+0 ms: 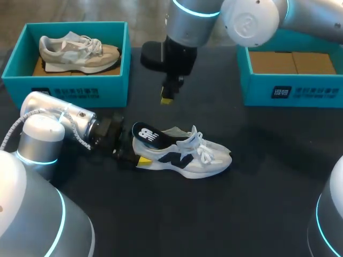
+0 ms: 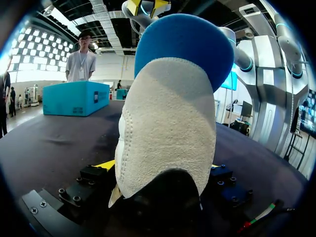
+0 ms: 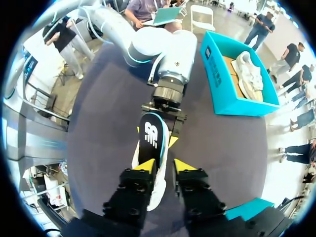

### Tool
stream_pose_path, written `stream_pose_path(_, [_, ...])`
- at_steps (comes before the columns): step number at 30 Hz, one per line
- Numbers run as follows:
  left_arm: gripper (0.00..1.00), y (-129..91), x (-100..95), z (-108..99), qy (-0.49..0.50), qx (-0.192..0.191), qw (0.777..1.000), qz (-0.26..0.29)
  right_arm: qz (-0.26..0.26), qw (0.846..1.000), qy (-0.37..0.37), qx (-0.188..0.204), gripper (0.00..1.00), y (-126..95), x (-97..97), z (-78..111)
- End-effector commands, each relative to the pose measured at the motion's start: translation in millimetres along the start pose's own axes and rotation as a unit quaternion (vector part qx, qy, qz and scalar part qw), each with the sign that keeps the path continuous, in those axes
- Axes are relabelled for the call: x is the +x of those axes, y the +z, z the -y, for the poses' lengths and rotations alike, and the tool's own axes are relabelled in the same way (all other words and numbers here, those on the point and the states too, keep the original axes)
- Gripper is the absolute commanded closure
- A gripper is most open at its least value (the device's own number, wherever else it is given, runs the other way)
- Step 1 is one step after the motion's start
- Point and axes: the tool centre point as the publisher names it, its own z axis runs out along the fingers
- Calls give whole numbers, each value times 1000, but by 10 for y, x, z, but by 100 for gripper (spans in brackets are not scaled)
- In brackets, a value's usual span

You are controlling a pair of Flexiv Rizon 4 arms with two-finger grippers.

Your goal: Take the shoe out of the shoebox, open the shoe tongue, remove and reinsert the insole, then place the shoe into the shoebox

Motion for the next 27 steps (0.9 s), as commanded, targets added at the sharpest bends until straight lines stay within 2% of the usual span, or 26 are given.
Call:
stream_pose_path(1, [100, 6, -9, 2, 0, 0, 1000, 0, -6, 1000, -3, -8, 29, 70, -15, 1])
stream_pose_path(7, [100, 6, -9, 2, 0, 0, 1000, 0, -26, 999, -7, -21, 35, 235, -37, -12])
stream_pose_path(8, [100, 6, -9, 2, 0, 0, 1000, 0, -29, 999, -8, -22, 42, 263, -40, -15])
stream_pose_path(10, [100, 6, -9, 2, 0, 0, 1000, 0, -35, 999, -7, -24, 50, 317, -43, -14])
stream_pose_path(12, [100, 6, -9, 2, 0, 0, 1000, 0, -40, 999, -7, -25, 52, 350, -40, -17])
stream_pose_path(27, [100, 6, -9, 2, 0, 0, 1000, 0, -76, 996, -9, -35, 51, 619, -23, -37])
